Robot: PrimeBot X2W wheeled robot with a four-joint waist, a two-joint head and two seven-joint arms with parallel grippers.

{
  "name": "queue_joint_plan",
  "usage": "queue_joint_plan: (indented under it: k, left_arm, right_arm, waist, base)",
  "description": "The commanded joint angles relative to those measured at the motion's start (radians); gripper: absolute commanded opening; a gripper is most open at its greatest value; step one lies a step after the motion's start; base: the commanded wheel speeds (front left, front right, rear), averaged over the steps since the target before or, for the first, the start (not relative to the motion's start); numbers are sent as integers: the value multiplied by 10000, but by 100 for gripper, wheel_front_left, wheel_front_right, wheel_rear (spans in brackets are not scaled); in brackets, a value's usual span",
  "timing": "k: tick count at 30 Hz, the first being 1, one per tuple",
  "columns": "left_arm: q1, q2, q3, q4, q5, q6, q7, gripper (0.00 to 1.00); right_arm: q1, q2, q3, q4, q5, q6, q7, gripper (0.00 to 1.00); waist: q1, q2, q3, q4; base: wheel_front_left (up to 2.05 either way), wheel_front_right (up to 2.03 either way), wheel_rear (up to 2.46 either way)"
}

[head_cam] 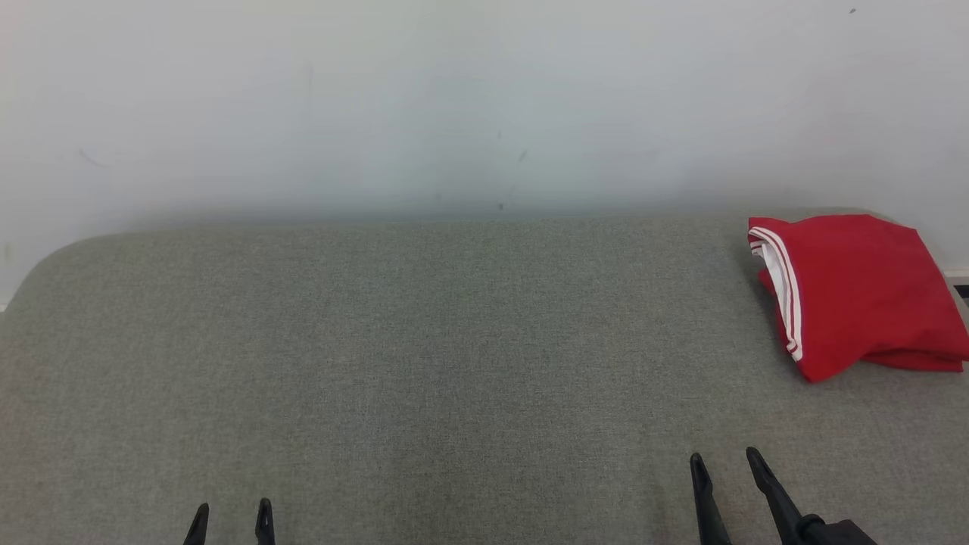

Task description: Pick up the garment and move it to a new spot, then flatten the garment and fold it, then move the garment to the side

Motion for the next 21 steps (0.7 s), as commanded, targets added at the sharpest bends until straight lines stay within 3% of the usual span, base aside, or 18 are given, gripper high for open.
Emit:
queue_joint_plan:
  k: [1,17,18,21]
  left_arm:
    - [91,-11,16,14,-38,-29,-25,100]
    - [34,-12,36,98,-197,-29,-25,100]
    - [11,2,19,73,-73,-4,0,0]
    - [54,-17,12,314,-81,0,19,0]
  right_arm:
    - [53,27,3,2,53,-23,-9,100]
    - [14,26,-13,67,52,-23,-9,100]
    - [-2,0,-8,59,12,0,0,0]
    - [63,0,7,268,33,0,4,0]
  waist:
    - [0,0,0,-2]
    - [0,0,-11,5]
    - [0,0,-12,4]
    - [0,0,-13,3]
  base:
    - [0,0,0]
    - [0,0,0]
    - [0,0,0]
    - [0,0,0]
